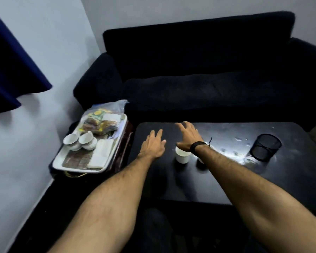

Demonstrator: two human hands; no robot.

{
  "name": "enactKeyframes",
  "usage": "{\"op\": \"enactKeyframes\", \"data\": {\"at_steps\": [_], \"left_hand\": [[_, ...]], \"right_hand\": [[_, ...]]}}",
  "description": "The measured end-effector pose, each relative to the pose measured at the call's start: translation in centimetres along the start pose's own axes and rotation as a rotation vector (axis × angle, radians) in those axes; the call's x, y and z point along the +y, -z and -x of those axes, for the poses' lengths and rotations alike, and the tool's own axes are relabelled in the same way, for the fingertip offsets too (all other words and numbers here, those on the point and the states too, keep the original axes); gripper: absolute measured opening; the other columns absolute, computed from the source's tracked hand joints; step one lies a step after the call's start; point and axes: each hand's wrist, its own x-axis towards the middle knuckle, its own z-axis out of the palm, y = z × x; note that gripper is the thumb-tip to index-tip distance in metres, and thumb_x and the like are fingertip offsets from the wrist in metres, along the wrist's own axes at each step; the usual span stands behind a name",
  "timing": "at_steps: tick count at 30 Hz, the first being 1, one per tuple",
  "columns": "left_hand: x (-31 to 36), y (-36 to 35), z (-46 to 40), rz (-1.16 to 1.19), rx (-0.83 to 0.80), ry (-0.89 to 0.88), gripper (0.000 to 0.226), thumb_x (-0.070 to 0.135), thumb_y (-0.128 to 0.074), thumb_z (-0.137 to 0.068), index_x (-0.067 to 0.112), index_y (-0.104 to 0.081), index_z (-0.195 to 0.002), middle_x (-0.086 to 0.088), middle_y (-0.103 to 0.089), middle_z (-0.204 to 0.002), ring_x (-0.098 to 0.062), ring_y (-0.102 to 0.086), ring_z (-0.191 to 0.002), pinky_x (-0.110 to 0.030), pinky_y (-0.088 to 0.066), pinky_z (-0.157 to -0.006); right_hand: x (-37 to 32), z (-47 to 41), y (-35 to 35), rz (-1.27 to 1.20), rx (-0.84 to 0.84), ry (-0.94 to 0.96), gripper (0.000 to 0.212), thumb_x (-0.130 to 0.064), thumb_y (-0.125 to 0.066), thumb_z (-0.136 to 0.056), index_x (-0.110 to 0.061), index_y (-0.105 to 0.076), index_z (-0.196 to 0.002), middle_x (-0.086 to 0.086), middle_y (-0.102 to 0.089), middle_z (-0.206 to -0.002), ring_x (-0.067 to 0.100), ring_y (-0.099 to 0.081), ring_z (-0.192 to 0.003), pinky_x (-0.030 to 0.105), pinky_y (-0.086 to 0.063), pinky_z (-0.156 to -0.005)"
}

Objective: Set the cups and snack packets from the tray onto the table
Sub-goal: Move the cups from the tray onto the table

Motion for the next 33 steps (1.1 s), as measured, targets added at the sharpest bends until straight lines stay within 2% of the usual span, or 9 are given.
{"op": "enactKeyframes", "data": {"at_steps": [4, 8, 10, 13, 17, 22, 26, 29, 33], "left_hand": [[-6.1, 4.2, 1.3, -0.051, 0.080, 0.080, 0.062, 0.035, -0.042, -0.101, 0.019, -0.020, -0.156, -0.016, -0.022, -0.159, -0.035, -0.031, -0.143, -0.047, -0.032, -0.113], [-12.8, 7.3, 2.8, -0.071, 0.152, 0.156, 0.057, 0.023, -0.048, -0.095, 0.015, -0.031, -0.149, -0.018, -0.033, -0.150, -0.041, -0.044, -0.132, -0.048, -0.041, -0.104], [-16.2, 8.4, 3.3, -0.082, 0.174, 0.201, 0.058, 0.020, -0.049, -0.093, 0.015, -0.032, -0.148, -0.019, -0.032, -0.151, -0.042, -0.044, -0.132, -0.049, -0.041, -0.103], [-20.9, 9.7, 3.6, -0.085, 0.196, 0.304, 0.064, 0.019, -0.051, -0.091, 0.017, -0.028, -0.151, -0.017, -0.026, -0.156, -0.038, -0.037, -0.138, -0.046, -0.038, -0.108], [-25.5, 10.2, 4.0, -0.005, 0.217, 0.389, 0.068, 0.031, -0.058, -0.089, 0.022, -0.030, -0.150, -0.016, -0.034, -0.147, -0.039, -0.040, -0.134, -0.048, -0.041, -0.103], [-29.8, 10.3, 2.0, -0.033, 0.224, 0.462, 0.061, 0.028, -0.061, -0.084, 0.028, -0.039, -0.141, -0.017, -0.041, -0.136, -0.040, -0.045, -0.127, -0.042, -0.044, -0.096], [-31.7, 9.8, -0.8, -0.016, 0.181, 0.498, 0.066, 0.035, -0.058, -0.091, 0.031, -0.029, -0.150, -0.017, -0.037, -0.139, -0.039, -0.041, -0.132, -0.046, -0.043, -0.099], [-32.7, 9.5, -2.4, -0.033, 0.141, 0.474, 0.070, 0.036, -0.058, -0.092, 0.033, -0.023, -0.153, -0.018, -0.035, -0.141, -0.041, -0.039, -0.133, -0.050, -0.043, -0.101], [-33.9, 9.5, -3.3, -0.073, 0.112, 0.449, 0.070, 0.042, -0.058, -0.091, 0.039, -0.023, -0.152, -0.017, -0.036, -0.137, -0.041, -0.044, -0.128, -0.050, -0.046, -0.096]], "right_hand": [[-7.0, -1.7, -1.7, -0.011, -0.050, 0.114, 0.076, -0.030, -0.071, -0.076, -0.026, -0.034, -0.142, 0.009, -0.034, -0.146, 0.030, -0.037, -0.134, 0.046, -0.041, -0.105], [-14.0, -3.1, -4.7, -0.015, -0.117, 0.240, 0.070, -0.030, -0.070, -0.077, -0.023, -0.038, -0.139, 0.009, -0.039, -0.138, 0.032, -0.042, -0.126, 0.046, -0.047, -0.096], [-17.3, -3.9, -6.5, -0.013, -0.157, 0.295, 0.068, -0.032, -0.071, -0.077, -0.021, -0.040, -0.137, 0.011, -0.041, -0.132, 0.033, -0.043, -0.122, 0.045, -0.049, -0.091], [-21.9, -5.2, -9.4, -0.012, -0.208, 0.356, 0.069, -0.032, -0.070, -0.077, -0.020, -0.039, -0.136, 0.012, -0.042, -0.133, 0.035, -0.045, -0.122, 0.046, -0.048, -0.090], [-26.9, -7.0, -12.7, -0.029, -0.228, 0.401, 0.076, -0.033, -0.070, -0.078, -0.025, -0.031, -0.144, 0.016, -0.044, -0.132, 0.038, -0.048, -0.120, 0.047, -0.048, -0.092], [-30.5, -9.9, -15.1, -0.052, -0.247, 0.415, 0.075, -0.046, -0.067, -0.081, -0.028, -0.031, -0.143, 0.020, -0.043, -0.135, 0.042, -0.048, -0.122, 0.049, -0.048, -0.090], [-32.0, -12.3, -16.3, -0.008, -0.279, 0.408, 0.083, -0.041, -0.070, -0.078, -0.032, -0.025, -0.147, 0.021, -0.041, -0.139, 0.043, -0.051, -0.120, 0.049, -0.049, -0.092], [-33.1, -13.4, -17.4, 0.024, -0.327, 0.416, 0.070, -0.038, -0.068, -0.082, -0.031, -0.033, -0.143, 0.021, -0.044, -0.134, 0.043, -0.057, -0.113, 0.045, -0.051, -0.088], [-33.5, -13.7, -19.3, 0.037, -0.319, 0.421, 0.064, -0.028, -0.063, -0.088, -0.022, -0.032, -0.144, 0.026, -0.038, -0.136, 0.048, -0.060, -0.106, 0.046, -0.050, -0.082]]}}
